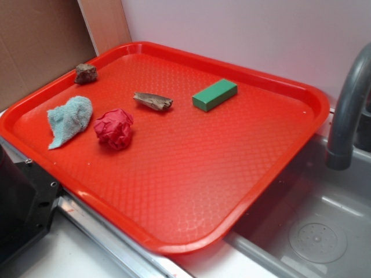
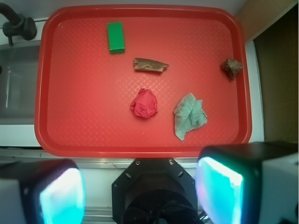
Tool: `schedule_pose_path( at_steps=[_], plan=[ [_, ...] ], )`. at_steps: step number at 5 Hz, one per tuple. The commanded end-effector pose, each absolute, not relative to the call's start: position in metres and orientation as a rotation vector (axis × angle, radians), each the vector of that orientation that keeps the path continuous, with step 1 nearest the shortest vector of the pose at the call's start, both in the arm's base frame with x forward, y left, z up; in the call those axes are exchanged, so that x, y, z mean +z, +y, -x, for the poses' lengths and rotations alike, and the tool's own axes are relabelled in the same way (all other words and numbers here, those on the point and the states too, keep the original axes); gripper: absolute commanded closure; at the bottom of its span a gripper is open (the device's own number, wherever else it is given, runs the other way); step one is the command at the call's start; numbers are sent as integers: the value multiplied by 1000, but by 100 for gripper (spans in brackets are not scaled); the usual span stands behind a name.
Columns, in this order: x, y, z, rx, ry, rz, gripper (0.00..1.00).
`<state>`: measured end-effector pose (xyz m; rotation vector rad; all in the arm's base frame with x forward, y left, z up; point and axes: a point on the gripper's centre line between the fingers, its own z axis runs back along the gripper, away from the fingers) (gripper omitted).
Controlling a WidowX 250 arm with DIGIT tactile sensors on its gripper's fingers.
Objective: Grab the red paper.
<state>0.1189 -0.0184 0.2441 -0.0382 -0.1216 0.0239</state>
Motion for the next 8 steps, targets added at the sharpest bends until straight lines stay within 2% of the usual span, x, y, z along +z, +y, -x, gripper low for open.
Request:
schedule_pose_path(
  at_steps=[1,2,3,4,5,6,7,8],
  plan=[
    [244,-18,-119,24,-122,38,0],
    [194,-6,-152,-162,-89,-10,0],
    [154,-1,-174,-298,-53,-1,0],
    [113,-6,-182,-403,-32,20,0],
    [80,-12,-177,-436,28,51,0],
    [63,-8,-173,-438,-15,-37,0],
    [55,1,-183,-453,-38,-136,0],
    [30,3,-190,-469,-19,-60,0]
  ],
)
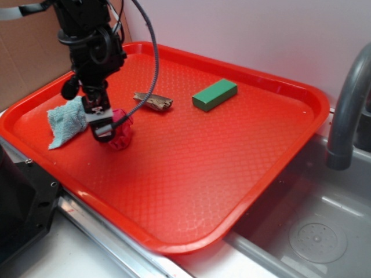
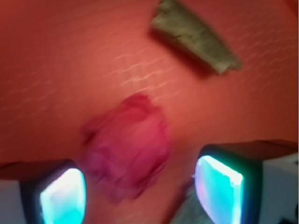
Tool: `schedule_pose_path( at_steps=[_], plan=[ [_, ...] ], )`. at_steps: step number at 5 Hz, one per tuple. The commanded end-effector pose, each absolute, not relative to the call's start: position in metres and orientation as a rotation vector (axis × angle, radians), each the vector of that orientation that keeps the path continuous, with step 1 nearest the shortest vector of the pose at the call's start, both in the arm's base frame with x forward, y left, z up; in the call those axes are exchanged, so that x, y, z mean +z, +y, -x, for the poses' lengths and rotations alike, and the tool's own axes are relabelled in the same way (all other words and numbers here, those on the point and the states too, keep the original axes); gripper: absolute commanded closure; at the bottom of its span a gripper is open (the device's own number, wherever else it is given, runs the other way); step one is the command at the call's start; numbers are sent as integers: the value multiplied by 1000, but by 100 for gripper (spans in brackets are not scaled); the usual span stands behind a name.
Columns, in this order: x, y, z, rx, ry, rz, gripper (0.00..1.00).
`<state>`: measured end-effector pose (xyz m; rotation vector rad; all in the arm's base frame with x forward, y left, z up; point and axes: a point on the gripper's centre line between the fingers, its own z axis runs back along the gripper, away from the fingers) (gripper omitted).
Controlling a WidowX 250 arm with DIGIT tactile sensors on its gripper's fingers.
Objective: Grab the red paper.
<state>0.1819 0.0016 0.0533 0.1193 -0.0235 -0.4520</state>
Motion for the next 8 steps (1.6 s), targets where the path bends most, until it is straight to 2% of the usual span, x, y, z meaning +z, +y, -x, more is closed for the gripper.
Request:
schedule_pose_path(
  at_steps=[1,2,3,4,5,6,7,8],
  plan=[
    [14,-3,-190,-443,3,5,100],
    [18,-5,-186,-406,11,34,100],
    [45,-1,-183,-351,-38,34,100],
    [95,-1,-186,-295,-126,9,100],
    [145,0,-183,-247,-206,41,100],
    [194,-4,-187,-193,-179,71,100],
    [196,-7,-192,-74,-34,39,100],
    [185,-11,-193,-69,-24,16,100]
  ],
)
